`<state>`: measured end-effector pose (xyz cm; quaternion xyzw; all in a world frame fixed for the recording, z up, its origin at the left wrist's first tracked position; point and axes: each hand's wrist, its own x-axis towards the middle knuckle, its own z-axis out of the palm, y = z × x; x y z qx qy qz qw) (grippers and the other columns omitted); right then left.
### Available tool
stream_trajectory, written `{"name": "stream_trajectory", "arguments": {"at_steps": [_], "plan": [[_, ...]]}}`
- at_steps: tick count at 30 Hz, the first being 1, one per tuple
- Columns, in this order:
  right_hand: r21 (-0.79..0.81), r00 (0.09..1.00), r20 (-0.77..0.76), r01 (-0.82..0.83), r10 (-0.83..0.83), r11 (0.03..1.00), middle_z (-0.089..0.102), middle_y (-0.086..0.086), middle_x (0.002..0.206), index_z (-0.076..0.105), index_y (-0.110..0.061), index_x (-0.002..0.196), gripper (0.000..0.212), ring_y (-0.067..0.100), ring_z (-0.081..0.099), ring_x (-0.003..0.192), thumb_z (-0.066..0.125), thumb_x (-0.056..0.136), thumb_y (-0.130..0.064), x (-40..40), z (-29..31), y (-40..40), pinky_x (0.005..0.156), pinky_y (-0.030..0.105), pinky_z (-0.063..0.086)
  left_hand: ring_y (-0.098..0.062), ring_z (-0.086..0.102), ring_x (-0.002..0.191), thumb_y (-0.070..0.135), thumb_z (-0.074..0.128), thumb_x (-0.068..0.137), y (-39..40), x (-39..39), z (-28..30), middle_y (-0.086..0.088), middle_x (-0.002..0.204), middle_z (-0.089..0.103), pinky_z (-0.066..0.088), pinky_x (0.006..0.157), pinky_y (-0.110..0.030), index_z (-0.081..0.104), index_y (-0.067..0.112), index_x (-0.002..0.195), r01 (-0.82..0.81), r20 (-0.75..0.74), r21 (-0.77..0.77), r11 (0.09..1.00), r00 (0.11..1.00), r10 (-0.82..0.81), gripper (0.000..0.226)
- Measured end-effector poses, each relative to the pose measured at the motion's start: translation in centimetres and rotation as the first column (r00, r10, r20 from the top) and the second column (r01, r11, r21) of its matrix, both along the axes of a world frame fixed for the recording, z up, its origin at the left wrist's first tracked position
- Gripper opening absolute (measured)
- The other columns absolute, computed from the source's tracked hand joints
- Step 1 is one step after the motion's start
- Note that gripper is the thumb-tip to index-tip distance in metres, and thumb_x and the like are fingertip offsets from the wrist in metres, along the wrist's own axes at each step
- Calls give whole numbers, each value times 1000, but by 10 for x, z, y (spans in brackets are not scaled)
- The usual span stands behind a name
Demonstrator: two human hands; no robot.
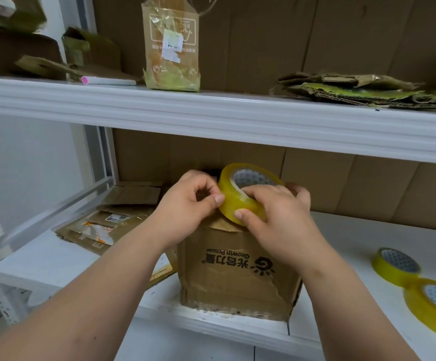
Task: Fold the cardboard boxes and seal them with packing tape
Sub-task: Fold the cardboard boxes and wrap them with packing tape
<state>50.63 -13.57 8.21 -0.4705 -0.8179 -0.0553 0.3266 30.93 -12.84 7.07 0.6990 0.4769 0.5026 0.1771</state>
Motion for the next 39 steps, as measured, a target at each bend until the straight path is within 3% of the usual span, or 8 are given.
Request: {"name": "stream_trajectory", "arguments": {"at_steps": [5, 8, 14, 21, 24, 29, 35, 39], "plan": [[-156, 996, 42, -74, 82, 985, 52, -22, 96, 52, -38, 98, 18, 7, 47, 102, 64, 86, -44, 24, 12, 11, 118, 51, 7, -11, 59, 79, 24, 66, 93, 5, -12, 1, 5, 92, 68, 48, 73, -36, 61, 34, 76, -7, 39, -85, 996, 999, 10, 20], [-225, 985, -6, -171, 174, 959, 49, -22, 89, 51, -38, 96, 14, 1, 44, 82, 62, 88, -44, 28, 16, 20, 98, 39, 28, -11, 56, 74, 27, 63, 95, 7, -16, 1, 3, 81, 66, 46, 68, -33, 60, 35, 79, -21, 42, -123, 992, 999, 26, 18], [-270, 973, -68, -229, 218, 935, 58, -17, 86, 55, -37, 92, 28, 3, 55, 79, 67, 81, -60, 28, 28, 30, 72, 29, 42, -31, 66, 105, 33, 57, 91, 9, -17, 1, -6, 97, 73, 48, 100, -58, 62, 33, 79, 41, 215, -210, 977, 977, 5, 13], [-348, 977, -35, -210, 211, 914, 64, -13, 82, 61, -38, 88, 30, -4, 58, 74, 72, 74, -62, 42, 51, 39, 55, 11, 40, -30, 70, 98, 18, 58, 96, 18, -10, -1, -7, 79, 70, 53, 97, -48, 62, 24, 80, 2, 420, -237, 972, 902, 101, 17], [-477, 969, -7, -222, 248, 851, 63, -8, 92, 62, -32, 99, 39, 6, 57, 83, 57, 67, -53, 42, 55, 42, 64, 24, 39, -19, 67, 85, 0, 47, 100, 22, -7, 2, 0, 64, 68, 55, 84, -32, 54, 10, 85, 23, 532, -235, 972, 840, 109, 20], [-481, 967, 18, -215, 254, 850, 55, -16, 92, 53, -39, 103, 18, 8, 53, 85, 66, 90, -39, 47, 45, 50, 67, 22, 33, -20, 62, 81, -2, 45, 101, 20, -7, 6, -9, 73, 60, 54, 89, -36, 51, 8, 85, 25, 574, -260, 965, 808, 134, 20], [-253, 995, -57, -89, 77, 964, 62, -9, 86, 57, -31, 85, 44, 8, 58, 81, 62, 72, -72, 74, 51, 48, 66, 25, 44, -22, 58, 81, -1, 48, 100, 21, -9, 3, -14, 85, 48, 58, 79, -28, 53, 8, 87, -13, 546, -262, 965, 823, 159, 17], [-368, 994, -2, -107, 114, 924, 63, 0, 85, 63, -23, 84, 44, 16, 57, 82, 61, 82, -67, 87, 53, 47, 68, 30, 39, -19, 54, 73, -5, 43, 101, 24, -2, 4, -10, 77, 47, 57, 84, -35, 50, 7, 87, -47, 587, -254, 966, 786, 193, 19]]}}
